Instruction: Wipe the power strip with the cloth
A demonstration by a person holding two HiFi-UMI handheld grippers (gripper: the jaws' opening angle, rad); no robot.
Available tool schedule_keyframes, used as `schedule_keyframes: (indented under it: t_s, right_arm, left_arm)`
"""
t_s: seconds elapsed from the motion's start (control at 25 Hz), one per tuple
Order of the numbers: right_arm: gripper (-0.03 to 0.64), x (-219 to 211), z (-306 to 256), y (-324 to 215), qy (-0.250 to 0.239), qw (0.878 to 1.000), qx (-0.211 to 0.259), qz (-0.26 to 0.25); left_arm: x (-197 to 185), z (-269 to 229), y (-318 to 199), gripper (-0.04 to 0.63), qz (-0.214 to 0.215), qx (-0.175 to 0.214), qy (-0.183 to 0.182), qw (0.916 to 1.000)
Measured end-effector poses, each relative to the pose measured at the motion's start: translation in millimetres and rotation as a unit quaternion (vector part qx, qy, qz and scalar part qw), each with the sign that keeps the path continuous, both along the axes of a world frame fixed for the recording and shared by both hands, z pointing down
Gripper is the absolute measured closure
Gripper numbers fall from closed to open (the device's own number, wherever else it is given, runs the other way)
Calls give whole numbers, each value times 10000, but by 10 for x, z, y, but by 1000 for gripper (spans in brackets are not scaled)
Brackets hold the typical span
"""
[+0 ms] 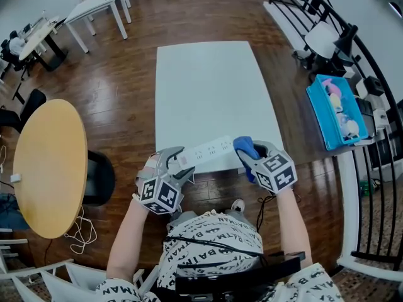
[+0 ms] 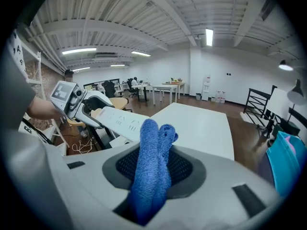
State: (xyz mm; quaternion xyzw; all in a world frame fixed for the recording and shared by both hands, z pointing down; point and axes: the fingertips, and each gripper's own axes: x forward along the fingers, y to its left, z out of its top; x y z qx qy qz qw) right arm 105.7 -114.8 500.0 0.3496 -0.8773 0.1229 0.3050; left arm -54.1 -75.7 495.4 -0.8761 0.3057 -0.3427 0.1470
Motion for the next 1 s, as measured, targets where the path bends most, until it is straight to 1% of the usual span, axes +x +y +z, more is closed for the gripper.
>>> schedule_keyframes:
  t_s: [0.2,0.36,0.44,0.48,0.52,0.6,0.68,0.76,0.84,0.92,1.0]
  right_arm:
    - [482,-35,-29,52,215,9989,-13,-425]
    - [482,-23,-71,47,449,9958,-25,-792]
    - [482,-44,-66,73,710,9911,-18,-1125]
    - [482,-49,-44,100,947,9859,0,-1377]
    - [482,-60,-27,145,1209,9782,19,-1687]
    - [482,-85,-7,263,1671,9572,9,-2362]
    - [482,-104,8,361,1924,9377,-54,-2894]
    - [480,-166,-6,438,1951,9246,-118,-3269]
    - [481,-268,-36,513,1891,9156,-163,-3545]
    - [480,-378,-54,568,1876,9083,-151,-3735]
    - [480,-515,-80,606,1784,9045,-98,-3873]
  left_arm:
    - [4,-13,50,313,255,51,-119,9996]
    - [42,-49,129,313,682,277,-591,9955]
    - [80,-58,168,313,878,383,-834,9919]
    - [92,-56,178,313,963,422,-947,9899]
    - [101,-48,191,313,1060,453,-1068,9876]
    - [129,-16,243,313,1318,500,-1322,9811]
    - [179,16,312,313,1596,535,-1516,9740]
    - [241,42,365,313,1823,563,-1641,9678]
    - [317,62,399,313,1991,582,-1720,9630]
    - [405,76,429,313,2115,575,-1751,9598]
    - [486,96,465,313,2219,545,-1748,9577]
